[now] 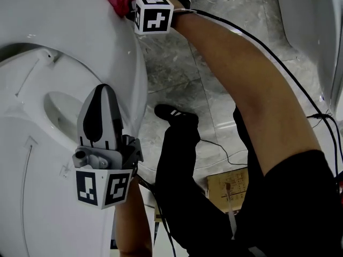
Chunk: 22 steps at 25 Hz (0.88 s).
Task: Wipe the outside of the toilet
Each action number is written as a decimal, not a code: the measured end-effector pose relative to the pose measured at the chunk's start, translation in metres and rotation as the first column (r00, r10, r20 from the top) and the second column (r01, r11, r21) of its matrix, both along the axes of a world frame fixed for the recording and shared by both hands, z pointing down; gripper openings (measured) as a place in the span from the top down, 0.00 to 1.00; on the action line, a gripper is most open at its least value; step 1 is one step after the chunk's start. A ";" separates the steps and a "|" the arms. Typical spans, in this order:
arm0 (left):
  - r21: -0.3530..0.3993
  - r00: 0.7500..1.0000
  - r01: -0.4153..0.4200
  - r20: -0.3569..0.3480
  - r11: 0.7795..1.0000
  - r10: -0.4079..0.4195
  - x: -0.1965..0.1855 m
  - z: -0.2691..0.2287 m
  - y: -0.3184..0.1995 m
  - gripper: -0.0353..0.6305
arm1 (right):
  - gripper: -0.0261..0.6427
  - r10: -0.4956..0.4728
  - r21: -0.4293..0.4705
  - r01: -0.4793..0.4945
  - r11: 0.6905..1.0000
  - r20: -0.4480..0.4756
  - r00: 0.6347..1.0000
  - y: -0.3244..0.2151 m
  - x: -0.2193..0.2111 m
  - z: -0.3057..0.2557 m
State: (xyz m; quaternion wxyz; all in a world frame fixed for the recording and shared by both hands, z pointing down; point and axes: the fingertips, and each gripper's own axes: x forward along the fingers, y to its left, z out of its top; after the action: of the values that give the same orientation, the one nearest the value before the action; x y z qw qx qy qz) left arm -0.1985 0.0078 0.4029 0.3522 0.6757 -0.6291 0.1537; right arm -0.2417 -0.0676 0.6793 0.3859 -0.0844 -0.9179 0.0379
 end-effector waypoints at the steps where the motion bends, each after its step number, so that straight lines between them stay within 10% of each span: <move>1: -0.002 1.000 -0.003 0.005 1.000 0.003 0.000 -0.001 -0.001 0.92 | 0.89 0.012 -0.024 -0.012 1.000 -0.005 1.000 0.011 0.004 0.003; 22: 0.006 0.986 -0.163 0.039 0.987 0.162 0.006 -0.005 0.032 0.92 | 0.89 0.232 -0.287 -0.249 0.925 -0.091 0.968 0.238 0.057 0.047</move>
State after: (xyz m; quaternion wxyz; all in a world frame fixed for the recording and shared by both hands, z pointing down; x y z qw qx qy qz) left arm -0.1929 0.0401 0.3983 0.3232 0.7232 -0.5793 0.1922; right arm -0.1844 0.1705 0.7267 0.3867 -0.0268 -0.8941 0.2242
